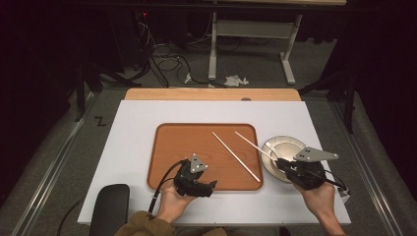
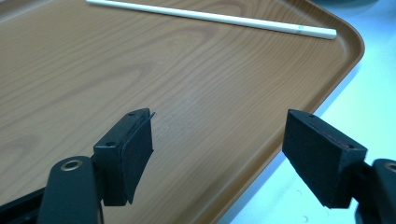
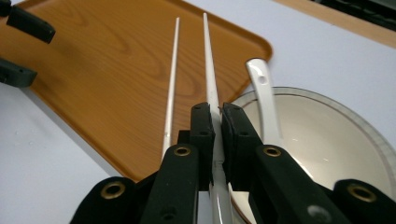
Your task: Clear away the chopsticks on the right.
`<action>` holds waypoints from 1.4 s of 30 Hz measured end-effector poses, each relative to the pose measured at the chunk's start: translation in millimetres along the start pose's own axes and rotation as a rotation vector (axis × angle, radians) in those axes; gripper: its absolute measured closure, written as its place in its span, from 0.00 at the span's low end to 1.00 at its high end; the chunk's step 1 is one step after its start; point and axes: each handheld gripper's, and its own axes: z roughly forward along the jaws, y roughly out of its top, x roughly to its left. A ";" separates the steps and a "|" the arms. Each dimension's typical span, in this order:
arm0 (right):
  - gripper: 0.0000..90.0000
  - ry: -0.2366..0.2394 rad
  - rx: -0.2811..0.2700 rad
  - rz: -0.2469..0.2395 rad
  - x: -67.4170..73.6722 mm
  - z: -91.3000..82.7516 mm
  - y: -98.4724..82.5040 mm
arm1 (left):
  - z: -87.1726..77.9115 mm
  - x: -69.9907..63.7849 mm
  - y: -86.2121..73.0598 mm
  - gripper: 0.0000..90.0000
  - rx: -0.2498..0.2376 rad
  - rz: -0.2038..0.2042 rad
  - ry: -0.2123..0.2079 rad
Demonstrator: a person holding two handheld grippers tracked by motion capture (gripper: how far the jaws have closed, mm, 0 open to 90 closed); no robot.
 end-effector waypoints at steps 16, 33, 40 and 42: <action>0.94 0.048 0.113 -0.043 33.0 60.9 15.0 | -8.4 3.3 -7.7 0.27 -0.004 -0.030 0.032; 0.93 0.099 0.247 -0.035 43.1 121.2 14.2 | -20.1 6.7 -20.1 0.27 -0.003 -0.077 0.079; 0.91 0.099 0.255 -0.045 43.1 126.6 13.7 | -21.2 6.6 -22.3 0.27 0.002 -0.080 0.086; 0.90 0.102 0.253 -0.049 42.6 127.0 13.9 | -21.3 6.2 -22.7 0.27 0.002 -0.079 0.087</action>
